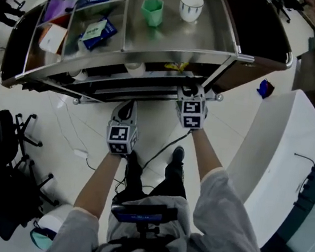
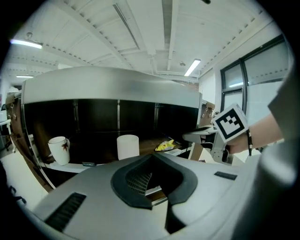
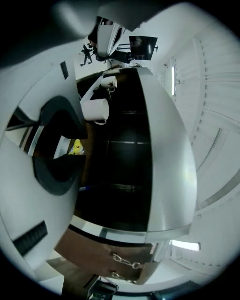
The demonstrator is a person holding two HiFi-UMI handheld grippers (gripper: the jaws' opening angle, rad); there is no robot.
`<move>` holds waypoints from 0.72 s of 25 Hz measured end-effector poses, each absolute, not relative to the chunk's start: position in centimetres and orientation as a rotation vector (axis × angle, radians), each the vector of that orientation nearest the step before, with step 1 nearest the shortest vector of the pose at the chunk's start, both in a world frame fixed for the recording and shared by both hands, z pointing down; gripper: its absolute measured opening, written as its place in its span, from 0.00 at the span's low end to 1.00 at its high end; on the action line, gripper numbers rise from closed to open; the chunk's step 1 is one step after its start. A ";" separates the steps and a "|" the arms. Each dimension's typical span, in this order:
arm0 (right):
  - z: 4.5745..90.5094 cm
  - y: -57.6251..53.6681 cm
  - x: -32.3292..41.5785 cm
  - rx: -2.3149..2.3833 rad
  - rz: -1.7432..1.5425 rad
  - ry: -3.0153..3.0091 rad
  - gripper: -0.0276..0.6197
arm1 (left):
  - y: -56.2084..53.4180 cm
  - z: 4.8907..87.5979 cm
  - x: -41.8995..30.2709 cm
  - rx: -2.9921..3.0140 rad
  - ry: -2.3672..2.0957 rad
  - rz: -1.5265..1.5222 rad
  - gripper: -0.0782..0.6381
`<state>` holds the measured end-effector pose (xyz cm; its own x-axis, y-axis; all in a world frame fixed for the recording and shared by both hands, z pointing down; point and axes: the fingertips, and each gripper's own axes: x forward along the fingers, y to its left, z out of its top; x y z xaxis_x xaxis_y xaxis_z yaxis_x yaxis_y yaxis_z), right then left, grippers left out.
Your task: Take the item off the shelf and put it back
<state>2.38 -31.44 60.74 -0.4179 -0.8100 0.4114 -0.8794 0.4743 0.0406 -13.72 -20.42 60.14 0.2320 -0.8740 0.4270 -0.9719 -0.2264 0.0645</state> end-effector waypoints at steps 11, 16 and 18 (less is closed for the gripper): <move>54.7 -24.2 4.3 1.455 0.322 -2.352 0.06 | -14.5 54.6 -17.3 2.171 -1.774 0.393 0.12; 53.2 -21.9 4.9 1.458 0.352 -2.373 0.06 | -12.3 53.3 -19.3 2.156 -1.804 0.409 0.12; 52.8 -20.9 4.9 1.443 0.341 -2.387 0.06 | -11.7 52.5 -20.0 2.152 -1.817 0.403 0.12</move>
<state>4.87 -20.93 52.76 -0.4322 -0.8092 0.3980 -0.8883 0.4581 -0.0334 -20.04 -11.69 52.54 0.1629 -0.9036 0.3963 -0.9864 -0.1586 0.0438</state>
